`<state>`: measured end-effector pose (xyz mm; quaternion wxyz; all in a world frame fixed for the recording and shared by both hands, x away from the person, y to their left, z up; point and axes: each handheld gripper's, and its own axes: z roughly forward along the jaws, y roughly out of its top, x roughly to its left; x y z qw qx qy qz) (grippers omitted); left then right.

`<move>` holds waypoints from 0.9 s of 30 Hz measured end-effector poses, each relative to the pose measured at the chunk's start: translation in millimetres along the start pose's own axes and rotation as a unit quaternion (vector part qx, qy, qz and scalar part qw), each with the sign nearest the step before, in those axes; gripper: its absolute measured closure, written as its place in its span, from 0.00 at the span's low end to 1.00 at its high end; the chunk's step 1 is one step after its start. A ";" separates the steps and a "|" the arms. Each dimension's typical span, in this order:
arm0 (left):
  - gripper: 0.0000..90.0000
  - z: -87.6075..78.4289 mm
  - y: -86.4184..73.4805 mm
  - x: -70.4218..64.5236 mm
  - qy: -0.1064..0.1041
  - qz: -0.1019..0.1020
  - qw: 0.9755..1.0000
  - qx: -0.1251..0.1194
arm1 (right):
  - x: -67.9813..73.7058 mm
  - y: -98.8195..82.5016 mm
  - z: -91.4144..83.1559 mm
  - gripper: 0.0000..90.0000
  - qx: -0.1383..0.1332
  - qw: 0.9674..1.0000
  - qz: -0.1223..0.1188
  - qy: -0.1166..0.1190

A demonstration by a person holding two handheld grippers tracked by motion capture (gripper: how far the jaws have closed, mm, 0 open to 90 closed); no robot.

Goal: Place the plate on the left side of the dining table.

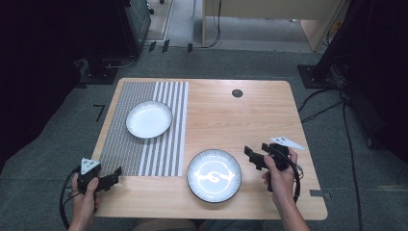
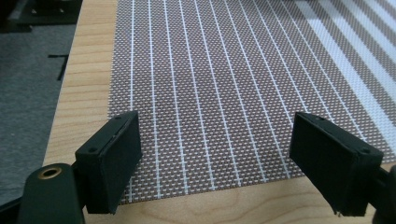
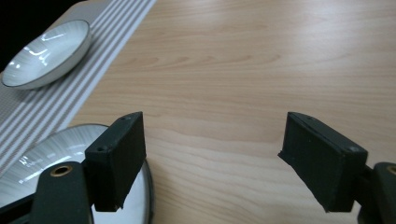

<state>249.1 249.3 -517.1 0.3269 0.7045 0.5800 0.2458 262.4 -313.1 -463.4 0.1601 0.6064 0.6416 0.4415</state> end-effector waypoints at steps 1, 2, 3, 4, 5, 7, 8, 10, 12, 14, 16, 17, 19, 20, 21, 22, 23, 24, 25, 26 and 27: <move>0.19 0.3 0.0 -1.2 0.005 0.006 1.000 0.002 | -3.8 -2.8 -2.2 0.24 0.000 1.000 0.002 -0.002; 0.19 0.7 0.0 -2.2 0.008 0.009 1.000 0.003 | -7.6 -5.6 -4.1 0.24 0.001 1.000 0.003 -0.005; 0.19 0.8 0.1 -2.5 0.009 0.010 1.000 0.003 | -11.3 -8.3 -5.9 0.24 0.002 1.000 0.002 -0.009; 0.19 0.7 0.1 -2.2 0.008 0.010 1.000 0.003 | -14.8 -10.7 -7.8 0.24 0.003 1.000 0.002 -0.015; 0.18 0.6 0.1 -1.9 0.007 0.009 1.000 0.003 | -18.6 -12.9 -9.7 0.25 0.003 1.000 0.004 -0.018; 0.18 0.4 0.1 -1.3 0.005 0.007 1.000 0.003 | -24.9 -16.5 -13.6 0.25 0.002 1.000 0.009 -0.024; 0.18 0.3 0.1 -1.3 0.005 0.007 1.000 0.003 | -28.4 -18.5 -16.1 0.25 0.002 1.000 0.012 -0.028; 0.18 0.5 0.1 -1.7 0.006 0.008 1.000 0.003 | -36.1 -23.1 -20.9 0.25 0.001 0.999 0.018 -0.034; 0.18 0.6 0.1 -2.0 0.007 0.009 1.000 0.003 | -42.9 -27.1 -24.5 0.25 -0.001 0.999 0.023 -0.042; 0.18 0.6 0.1 -1.9 0.007 0.009 1.000 0.003 | -49.2 -31.0 -27.6 0.26 -0.002 0.998 0.029 -0.051; 0.19 0.6 0.0 -2.2 0.009 0.009 1.000 0.003 | -55.4 -34.1 -30.7 0.26 -0.004 0.998 0.036 -0.059; 0.19 0.6 -0.1 -2.5 0.010 0.010 1.000 0.003 | -58.4 -35.2 -32.0 0.26 -0.006 0.997 0.037 -0.063; 0.19 0.5 -0.2 -2.6 0.010 0.010 1.000 0.003 | -63.3 -37.0 -35.1 0.26 -0.008 0.997 0.038 -0.073; 0.19 0.5 -0.2 -2.5 0.010 0.010 1.000 0.003 | -66.2 -37.9 -36.5 0.26 -0.009 0.996 0.037 -0.077; 0.19 0.5 -0.2 -2.5 0.010 0.010 1.000 0.003 | -68.7 -38.8 -37.9 0.26 -0.009 0.996 0.040 -0.080; 0.19 0.5 -0.2 -2.5 0.010 0.010 1.000 0.003 | -71.1 -39.9 -39.1 0.26 -0.009 0.996 0.044 -0.083; 0.19 0.5 -0.2 -2.5 0.010 0.010 1.000 0.003 | -73.6 -41.1 -40.3 0.26 -0.007 0.995 0.045 -0.086; 0.19 0.5 -0.2 -2.5 0.010 0.010 1.000 0.003 | -76.0 -42.4 -41.6 0.26 -0.006 0.995 0.045 -0.090; 0.19 0.5 -0.2 -2.4 0.010 0.010 1.000 0.003 | -78.7 -43.9 -42.9 0.26 -0.006 0.995 0.045 -0.092; 0.19 0.5 -0.2 -2.4 0.010 0.010 1.000 0.003 | -80.7 -45.4 -44.3 0.25 -0.003 0.994 0.047 -0.095; 0.19 0.5 -0.2 -2.4 0.010 0.010 1.000 0.003 | -83.1 -46.8 -45.9 0.25 -0.002 0.994 0.046 -0.098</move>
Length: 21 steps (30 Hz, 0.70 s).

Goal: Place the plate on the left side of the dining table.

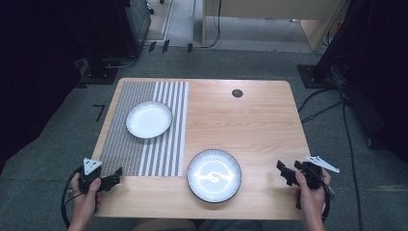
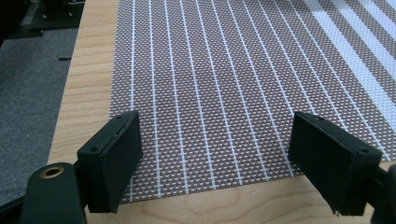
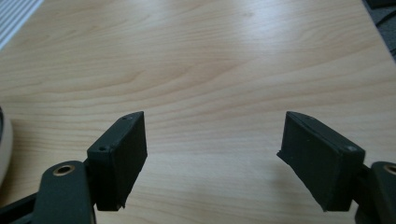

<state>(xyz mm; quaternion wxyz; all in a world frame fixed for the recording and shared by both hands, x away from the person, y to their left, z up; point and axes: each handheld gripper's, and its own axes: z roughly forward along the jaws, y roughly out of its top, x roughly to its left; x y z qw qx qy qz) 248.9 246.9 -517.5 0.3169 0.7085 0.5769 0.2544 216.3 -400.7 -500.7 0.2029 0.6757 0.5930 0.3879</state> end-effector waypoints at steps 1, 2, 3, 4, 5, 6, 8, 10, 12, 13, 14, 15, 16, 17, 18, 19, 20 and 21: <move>0.19 0.0 0.0 0.0 0.000 0.000 1.000 0.000 | -2.6 -1.2 -1.4 0.25 0.001 1.000 0.001 -0.004; 0.19 0.0 0.0 0.0 0.000 0.000 1.000 0.000 | -5.5 -2.2 -2.6 0.25 0.001 1.000 0.002 -0.007; 0.19 0.0 0.0 0.0 0.000 0.000 1.000 0.000 | -7.9 -3.2 -4.4 0.25 0.003 1.000 0.005 -0.009; 0.19 0.0 0.0 0.0 0.000 0.000 1.000 0.000 | -10.7 -4.2 -5.7 0.24 0.002 1.000 0.004 -0.011; 0.19 0.0 0.0 0.0 0.000 0.000 1.000 0.000 | -13.2 -5.2 -7.0 0.24 0.003 1.000 0.003 -0.016; 0.19 0.0 0.0 0.0 0.000 0.000 1.000 0.000 | -15.5 -6.3 -8.3 0.24 0.004 1.000 0.003 -0.019; 0.19 0.0 0.0 -0.1 0.000 0.000 1.000 0.000 | -19.8 -8.8 -10.3 0.24 0.007 1.000 0.006 -0.026; 0.19 0.0 0.0 -0.1 0.000 0.000 1.000 0.000 | -23.3 -11.1 -11.3 0.24 0.008 0.999 0.001 -0.035; 0.19 0.0 0.0 -0.1 0.000 0.000 1.000 0.000 | -25.8 -14.0 -13.2 0.24 0.012 0.999 0.002 -0.045; 0.19 0.1 0.0 -0.2 0.000 0.000 1.000 0.000 | -27.1 -15.2 -14.0 0.24 0.011 0.999 0.005 -0.047; 0.19 0.0 0.0 -0.1 0.000 0.000 1.000 0.000 | -27.8 -16.3 -14.8 0.24 0.012 0.998 0.009 -0.053; 0.19 0.0 0.0 -0.1 0.000 0.000 1.000 0.000 | -28.1 -17.2 -14.9 0.25 0.016 0.998 0.010 -0.060; 0.19 0.0 0.0 -0.1 0.000 0.000 1.000 0.000 | -27.6 -18.3 -14.8 0.24 0.019 0.998 0.009 -0.062; 0.19 0.0 0.0 -0.1 0.000 0.000 1.000 0.000 | -26.5 -19.5 -14.9 0.24 0.022 0.998 0.008 -0.063; 0.19 0.0 0.0 -0.1 0.000 0.000 1.000 0.000 | -25.8 -20.7 -14.4 0.24 0.023 0.998 0.003 -0.065; 0.19 0.0 0.0 0.0 0.000 0.000 1.000 0.000 | -24.7 -21.5 -14.3 0.24 0.027 0.997 0.002 -0.067; 0.19 0.0 0.0 0.0 0.000 0.000 1.000 0.000 | -23.5 -22.8 -13.8 0.24 0.029 0.997 -0.002 -0.068; 0.19 0.0 0.0 0.1 0.000 0.000 1.000 0.000 | -22.6 -23.4 -13.1 0.24 0.030 0.997 -0.005 -0.069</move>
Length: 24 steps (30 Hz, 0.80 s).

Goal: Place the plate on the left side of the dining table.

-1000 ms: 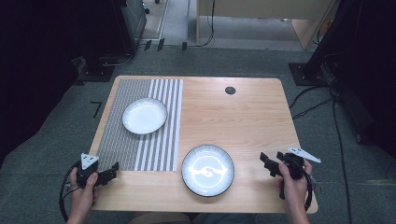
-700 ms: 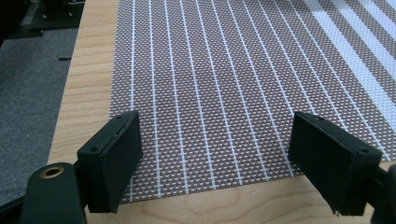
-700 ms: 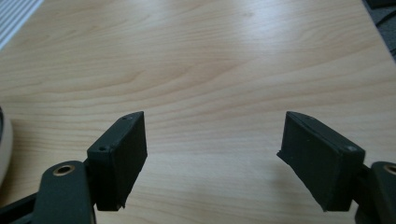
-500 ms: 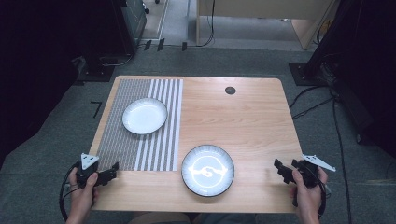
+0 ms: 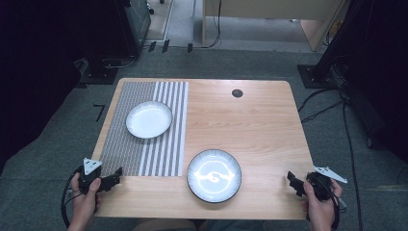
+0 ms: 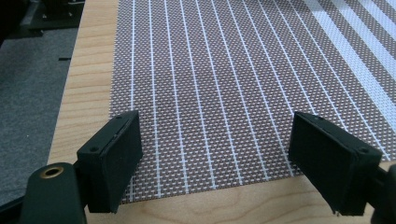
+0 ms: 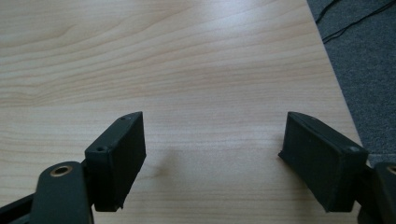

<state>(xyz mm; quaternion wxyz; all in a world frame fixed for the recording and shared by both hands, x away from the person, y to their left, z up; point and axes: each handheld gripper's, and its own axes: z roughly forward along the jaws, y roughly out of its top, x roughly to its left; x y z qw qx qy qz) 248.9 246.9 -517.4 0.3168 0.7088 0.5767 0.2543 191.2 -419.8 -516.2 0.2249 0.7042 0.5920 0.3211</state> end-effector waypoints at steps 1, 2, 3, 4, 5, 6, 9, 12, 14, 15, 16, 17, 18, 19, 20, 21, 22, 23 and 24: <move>0.19 0.0 0.0 0.0 0.000 0.000 1.000 0.000 | 0.4 -0.4 0.5 0.24 -0.001 1.000 -0.009 -0.004; 0.19 0.0 0.0 0.0 0.000 0.000 1.000 0.000 | 1.4 -0.5 0.6 0.24 0.001 1.000 -0.009 -0.007; 0.19 0.0 0.0 0.0 0.000 0.000 1.000 0.000 | 2.3 -0.7 0.8 0.24 0.000 1.000 -0.009 -0.009; 0.19 0.0 0.0 0.0 0.000 0.000 1.000 0.000 | 2.7 -1.4 1.3 0.23 -0.004 1.000 -0.011 -0.012; 0.19 0.0 0.0 0.0 0.000 0.000 1.000 0.000 | 4.0 -2.2 1.4 0.23 -0.005 1.000 -0.010 -0.015; 0.19 0.0 -0.1 0.0 0.000 0.000 1.000 0.000 | 5.0 -2.9 1.9 0.23 -0.008 1.000 -0.014 -0.020; 0.19 0.0 -0.1 -0.1 0.000 0.000 1.000 0.000 | 8.0 -4.1 2.8 0.22 -0.008 0.999 -0.024 -0.030; 0.19 0.0 -0.1 -0.1 0.000 0.000 1.000 0.000 | 8.6 -4.6 3.6 0.19 -0.009 0.999 -0.024 -0.027; 0.19 0.0 -0.1 0.0 0.000 0.000 1.000 0.000 | 8.4 -4.8 3.4 0.19 -0.010 0.999 -0.021 -0.025; 0.19 0.0 -0.1 0.0 -0.001 0.000 1.000 0.000 | 8.9 -5.1 3.4 0.18 -0.011 0.999 -0.021 -0.026; 0.19 -0.1 -0.1 0.0 -0.001 0.000 1.000 0.000 | 10.0 -5.7 3.7 0.16 -0.011 0.999 -0.024 -0.028; 0.19 -0.1 -0.1 0.0 -0.001 0.000 1.000 0.000 | 11.3 -6.3 4.2 0.15 -0.011 0.999 -0.028 -0.030; 0.19 0.0 -0.1 0.0 -0.001 0.000 1.000 0.000 | 14.2 -7.4 5.4 0.14 -0.011 0.998 -0.040 -0.040; 0.19 0.0 -0.1 0.0 -0.001 0.000 1.000 0.000 | 17.0 -8.4 6.8 0.11 -0.010 0.998 -0.048 -0.046; 0.19 -0.1 -0.1 0.1 -0.001 0.000 1.000 0.000 | 19.7 -9.3 8.3 0.07 -0.007 0.997 -0.054 -0.050; 0.19 -0.1 -0.1 0.1 -0.001 0.000 1.000 0.000 | 21.6 -9.8 9.3 0.05 -0.005 0.997 -0.059 -0.052; 0.19 0.0 -0.1 0.0 -0.001 0.000 1.000 0.000 | 23.3 -9.9 10.0 0.05 -0.006 0.997 -0.054 -0.056; 0.19 0.0 -0.1 0.0 -0.001 0.000 1.000 0.000 | 24.2 -9.7 10.4 0.04 -0.005 0.997 -0.052 -0.059; 0.19 0.0 -0.1 0.0 -0.001 0.000 1.000 0.000 | 24.3 -9.6 10.7 0.04 -0.004 0.997 -0.052 -0.059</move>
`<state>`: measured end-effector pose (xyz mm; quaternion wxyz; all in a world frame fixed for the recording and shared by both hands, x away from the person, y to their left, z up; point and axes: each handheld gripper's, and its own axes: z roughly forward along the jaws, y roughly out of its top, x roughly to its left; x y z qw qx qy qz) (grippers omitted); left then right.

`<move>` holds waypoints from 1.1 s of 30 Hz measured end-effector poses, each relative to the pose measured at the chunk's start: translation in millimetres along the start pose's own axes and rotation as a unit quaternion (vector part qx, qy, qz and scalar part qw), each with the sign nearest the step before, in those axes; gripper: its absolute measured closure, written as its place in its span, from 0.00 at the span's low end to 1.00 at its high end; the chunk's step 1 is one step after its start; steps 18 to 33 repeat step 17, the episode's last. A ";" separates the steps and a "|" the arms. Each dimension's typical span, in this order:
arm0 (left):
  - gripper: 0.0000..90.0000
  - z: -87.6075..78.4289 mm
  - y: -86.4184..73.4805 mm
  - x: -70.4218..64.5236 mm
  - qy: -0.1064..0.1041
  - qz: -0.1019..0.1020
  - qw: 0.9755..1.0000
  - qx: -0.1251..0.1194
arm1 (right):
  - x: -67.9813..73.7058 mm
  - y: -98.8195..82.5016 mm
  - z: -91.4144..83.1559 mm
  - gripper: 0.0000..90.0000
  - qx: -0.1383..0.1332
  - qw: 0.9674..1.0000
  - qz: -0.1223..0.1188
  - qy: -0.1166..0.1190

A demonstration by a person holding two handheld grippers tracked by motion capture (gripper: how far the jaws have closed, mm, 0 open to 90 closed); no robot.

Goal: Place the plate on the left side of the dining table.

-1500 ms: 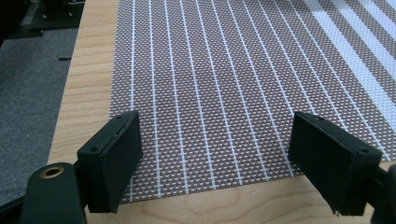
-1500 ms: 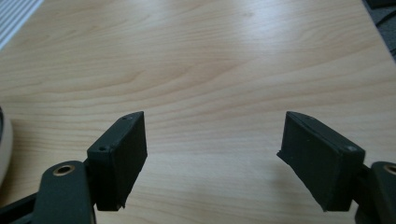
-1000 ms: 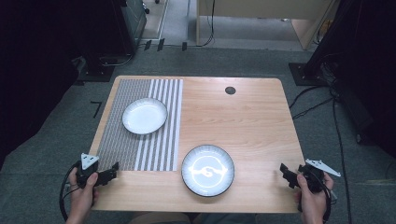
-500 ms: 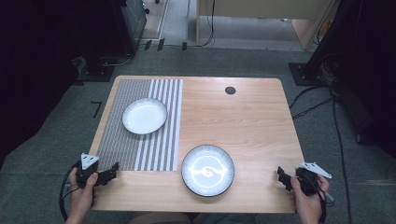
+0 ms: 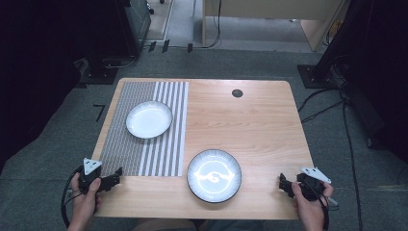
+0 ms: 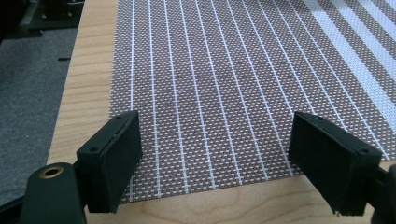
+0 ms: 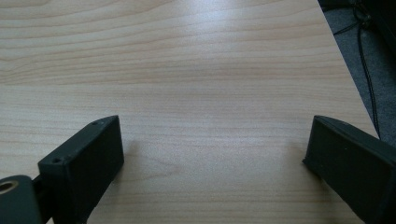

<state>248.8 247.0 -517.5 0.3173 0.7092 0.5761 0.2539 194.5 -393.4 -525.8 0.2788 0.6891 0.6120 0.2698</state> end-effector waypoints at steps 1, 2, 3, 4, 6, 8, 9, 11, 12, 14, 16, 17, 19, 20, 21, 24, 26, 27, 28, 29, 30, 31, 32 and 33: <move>0.19 0.0 0.0 0.1 0.000 0.000 1.000 0.000 | 0.0 0.0 0.3 0.03 0.000 1.000 -0.002 0.001; 0.19 -0.1 0.0 0.2 -0.001 0.000 1.000 0.000 | 0.0 0.0 0.3 0.03 0.000 1.000 -0.002 0.001; 0.19 -0.1 0.0 0.2 -0.001 0.000 1.000 0.000 | 0.1 0.0 0.4 0.03 0.000 1.000 -0.002 0.001; 0.19 -0.1 0.0 0.2 -0.001 0.000 1.000 0.000 | 0.1 -0.1 0.4 0.03 0.000 1.000 -0.002 0.001; 0.19 0.0 0.0 0.2 0.000 0.000 1.000 0.000 | 0.5 0.0 0.7 0.02 0.001 1.000 -0.003 0.002; 0.19 -0.1 0.0 0.3 -0.001 0.000 1.000 0.000 | 0.8 0.1 0.9 0.01 0.003 1.000 -0.004 0.003; 0.19 -0.1 -0.1 0.3 -0.001 0.000 1.000 0.000 | 0.9 0.2 0.9 0.01 0.003 1.000 -0.004 0.004; 0.19 0.0 0.0 0.2 -0.001 0.000 1.000 0.000 | 1.0 0.4 1.2 0.00 0.004 1.000 -0.006 0.005; 0.19 0.0 0.0 0.0 0.000 0.001 1.000 0.000 | 1.0 0.4 1.3 0.00 0.004 1.000 -0.007 0.005; 0.19 0.0 0.0 0.1 -0.001 0.001 1.000 0.000 | 1.0 0.4 1.3 0.00 0.004 1.000 -0.007 0.005; 0.19 0.0 0.0 0.0 0.000 0.000 1.000 0.000 | 1.0 0.4 1.3 0.00 0.004 1.000 -0.007 0.005; 0.19 0.0 0.0 0.1 0.000 0.000 1.000 0.000 | 1.0 0.4 1.3 0.00 0.004 1.000 -0.007 0.005; 0.19 0.0 0.0 0.1 0.000 0.000 1.000 0.000 | 1.0 0.4 1.3 0.00 0.004 1.000 -0.007 0.005; 0.19 0.0 0.0 0.1 0.000 0.000 1.000 0.000 | 1.0 0.4 1.3 0.00 0.004 1.000 -0.007 0.005; 0.19 0.0 0.0 0.1 0.000 0.000 1.000 0.000 | 1.0 0.4 1.3 0.00 0.004 1.000 -0.007 0.005; 0.19 0.0 0.0 0.1 0.000 0.000 1.000 0.000 | 1.0 0.4 1.3 0.00 0.004 1.000 -0.007 0.005; 0.19 0.0 0.0 0.1 0.000 0.000 1.000 0.000 | 1.0 0.4 1.3 0.00 0.004 1.000 -0.007 0.005; 0.19 0.0 0.0 0.1 0.000 0.000 1.000 0.000 | 1.0 0.4 1.3 0.00 0.004 1.000 -0.007 0.005; 0.19 0.0 0.0 0.1 0.000 0.000 1.000 0.000 | 1.0 0.4 1.3 0.00 0.004 1.000 -0.007 0.005; 0.19 0.0 0.0 0.1 0.000 0.000 1.000 0.000 | 1.0 0.4 1.3 0.00 0.004 1.000 -0.007 0.005; 0.19 0.0 0.0 0.1 0.000 0.000 1.000 0.000 | 1.0 0.4 1.3 0.00 0.004 1.000 -0.007 0.005; 0.19 0.0 0.0 0.1 0.000 0.000 1.000 0.000 | 1.0 0.4 1.3 0.00 0.004 1.000 -0.007 0.005; 0.19 0.0 0.0 0.1 0.000 0.000 1.000 0.000 | 1.0 0.4 1.3 0.00 0.004 1.000 -0.007 0.005; 0.19 0.0 0.0 0.1 0.000 0.000 1.000 0.000 | 1.0 0.4 1.3 0.00 0.004 1.000 -0.007 0.005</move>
